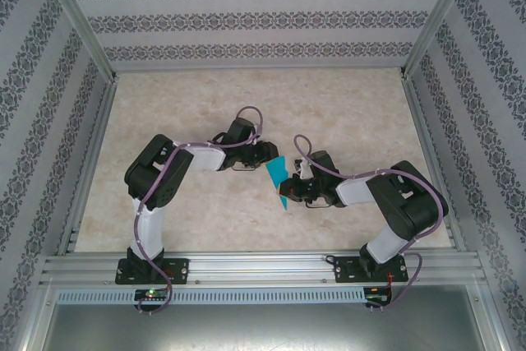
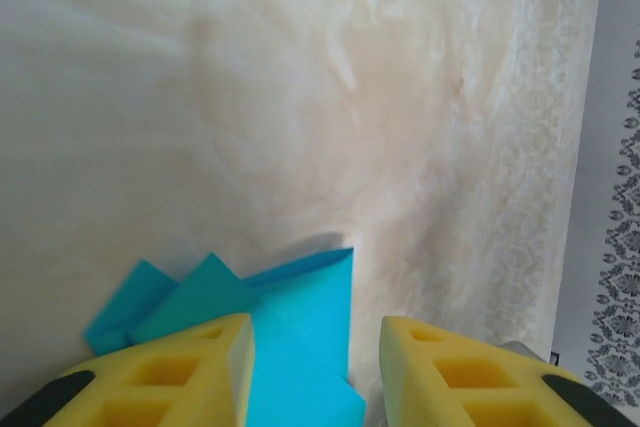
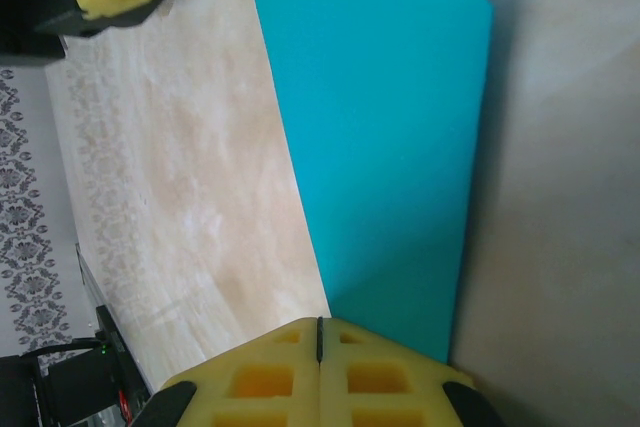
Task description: Fold a paper plane with a square sheet of paper (pick it up from the middle)
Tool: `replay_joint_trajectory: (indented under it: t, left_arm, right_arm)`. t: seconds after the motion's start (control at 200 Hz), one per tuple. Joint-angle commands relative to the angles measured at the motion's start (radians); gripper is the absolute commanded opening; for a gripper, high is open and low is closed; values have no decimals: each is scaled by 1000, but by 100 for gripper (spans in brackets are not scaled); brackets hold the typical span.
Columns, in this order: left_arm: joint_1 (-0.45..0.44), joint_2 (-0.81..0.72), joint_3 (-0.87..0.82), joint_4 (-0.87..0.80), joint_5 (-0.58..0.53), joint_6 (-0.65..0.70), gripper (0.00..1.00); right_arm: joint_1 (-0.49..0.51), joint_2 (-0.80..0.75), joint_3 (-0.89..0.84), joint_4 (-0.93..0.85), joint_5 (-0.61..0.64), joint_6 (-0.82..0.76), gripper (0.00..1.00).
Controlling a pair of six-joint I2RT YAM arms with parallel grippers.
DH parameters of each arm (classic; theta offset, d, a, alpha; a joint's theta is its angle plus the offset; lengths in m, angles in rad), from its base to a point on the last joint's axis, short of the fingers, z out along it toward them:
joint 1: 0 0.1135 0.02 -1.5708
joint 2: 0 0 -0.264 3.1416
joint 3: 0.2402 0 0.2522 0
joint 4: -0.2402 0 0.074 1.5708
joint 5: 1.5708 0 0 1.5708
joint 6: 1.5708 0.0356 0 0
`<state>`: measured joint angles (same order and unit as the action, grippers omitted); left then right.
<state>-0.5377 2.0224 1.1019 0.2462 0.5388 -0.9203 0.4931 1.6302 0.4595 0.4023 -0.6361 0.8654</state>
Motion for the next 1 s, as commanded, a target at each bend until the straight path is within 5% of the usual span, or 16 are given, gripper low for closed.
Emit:
replay_joint_trajectory:
  t: [0.0,0.584,0.994]
  left_arm:
    - [57,1,-23,-44,-93,60,41]
    - [93,-163,45,-154,-55,104,43]
    - [-52,-46,69,-20,101,40,40]
  right_arm:
    - [-3,31,-52,-160,74,-23,0]
    - [-2,31,-36,-157,50,-24,0]
    - [-1,20,-38,-156,58,-28,1]
